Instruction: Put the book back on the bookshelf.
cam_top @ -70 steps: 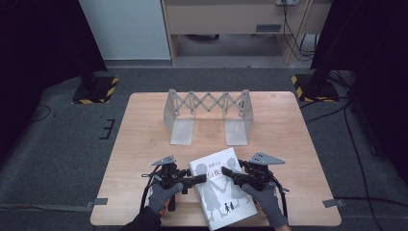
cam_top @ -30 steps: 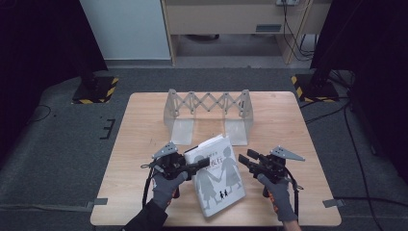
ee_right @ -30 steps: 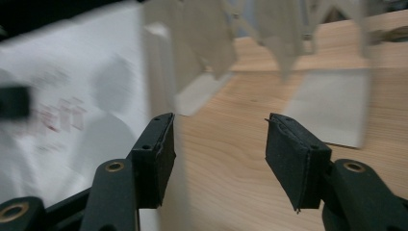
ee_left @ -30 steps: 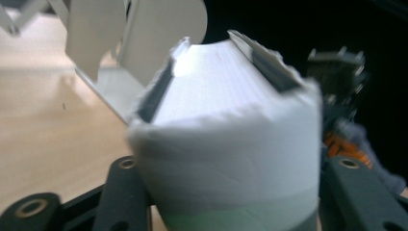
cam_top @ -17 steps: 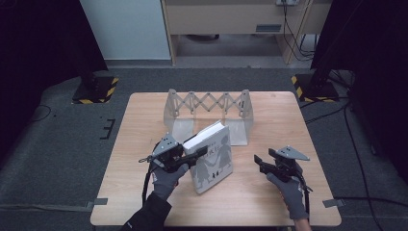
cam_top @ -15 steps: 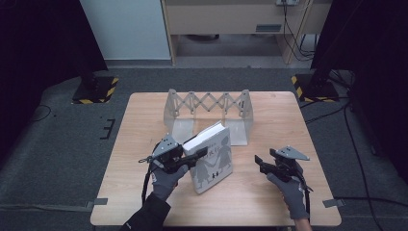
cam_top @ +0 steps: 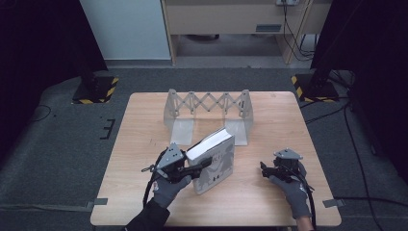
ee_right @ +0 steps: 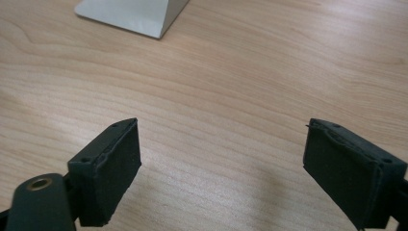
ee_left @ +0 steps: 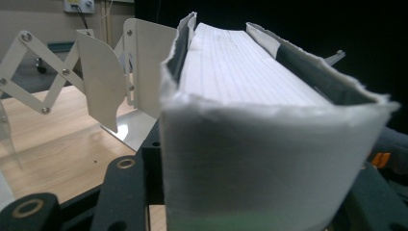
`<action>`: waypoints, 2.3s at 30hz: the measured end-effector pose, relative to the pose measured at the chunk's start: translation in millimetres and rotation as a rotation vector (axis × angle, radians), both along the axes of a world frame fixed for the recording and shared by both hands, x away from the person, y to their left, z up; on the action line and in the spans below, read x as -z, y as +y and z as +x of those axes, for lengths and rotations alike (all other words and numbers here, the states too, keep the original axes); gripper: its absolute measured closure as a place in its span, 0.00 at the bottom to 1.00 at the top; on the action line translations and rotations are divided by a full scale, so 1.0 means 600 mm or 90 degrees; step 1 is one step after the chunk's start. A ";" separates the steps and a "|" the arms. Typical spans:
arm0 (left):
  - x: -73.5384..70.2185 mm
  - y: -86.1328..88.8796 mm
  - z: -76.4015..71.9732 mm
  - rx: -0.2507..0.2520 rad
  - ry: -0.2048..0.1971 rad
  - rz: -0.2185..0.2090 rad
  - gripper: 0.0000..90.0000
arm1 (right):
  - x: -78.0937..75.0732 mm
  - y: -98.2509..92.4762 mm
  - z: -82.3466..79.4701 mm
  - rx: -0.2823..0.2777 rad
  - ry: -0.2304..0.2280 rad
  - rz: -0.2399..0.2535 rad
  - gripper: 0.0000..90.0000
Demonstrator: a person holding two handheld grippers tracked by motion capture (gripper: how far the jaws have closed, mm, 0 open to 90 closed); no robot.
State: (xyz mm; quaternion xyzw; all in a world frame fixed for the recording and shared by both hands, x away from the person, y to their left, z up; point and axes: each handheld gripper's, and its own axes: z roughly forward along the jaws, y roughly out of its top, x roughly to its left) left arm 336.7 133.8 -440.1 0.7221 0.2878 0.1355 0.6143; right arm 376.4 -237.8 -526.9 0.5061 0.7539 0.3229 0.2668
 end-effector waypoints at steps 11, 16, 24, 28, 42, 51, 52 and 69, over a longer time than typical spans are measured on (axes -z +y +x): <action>-0.005 -0.009 -0.019 0.013 0.010 -0.006 0.49 | 0.017 -0.009 0.005 0.010 0.028 -0.009 0.09; -0.022 -0.011 -0.021 0.004 -0.010 0.010 0.48 | 0.020 -0.015 0.008 0.021 0.044 0.020 0.08; -0.056 -0.019 -0.014 -0.011 -0.007 0.024 0.42 | 0.021 -0.018 0.012 0.032 0.060 0.030 0.02; -0.064 -0.024 -0.008 -0.014 -0.005 0.020 0.41 | 0.021 -0.018 0.011 0.044 0.062 0.028 0.01; -0.077 -0.066 0.011 -0.026 -0.002 0.121 0.32 | 0.022 -0.019 0.012 0.054 0.062 0.028 0.01; -0.084 -0.071 0.016 -0.010 0.051 0.161 0.44 | 0.022 -0.019 0.012 0.054 0.062 0.028 0.01; -0.084 -0.071 0.016 -0.009 0.053 0.161 0.49 | 0.022 -0.019 0.012 0.054 0.062 0.028 0.01; -0.092 -0.050 0.007 -0.045 0.076 0.151 0.58 | 0.021 -0.019 0.012 0.055 0.063 0.030 0.01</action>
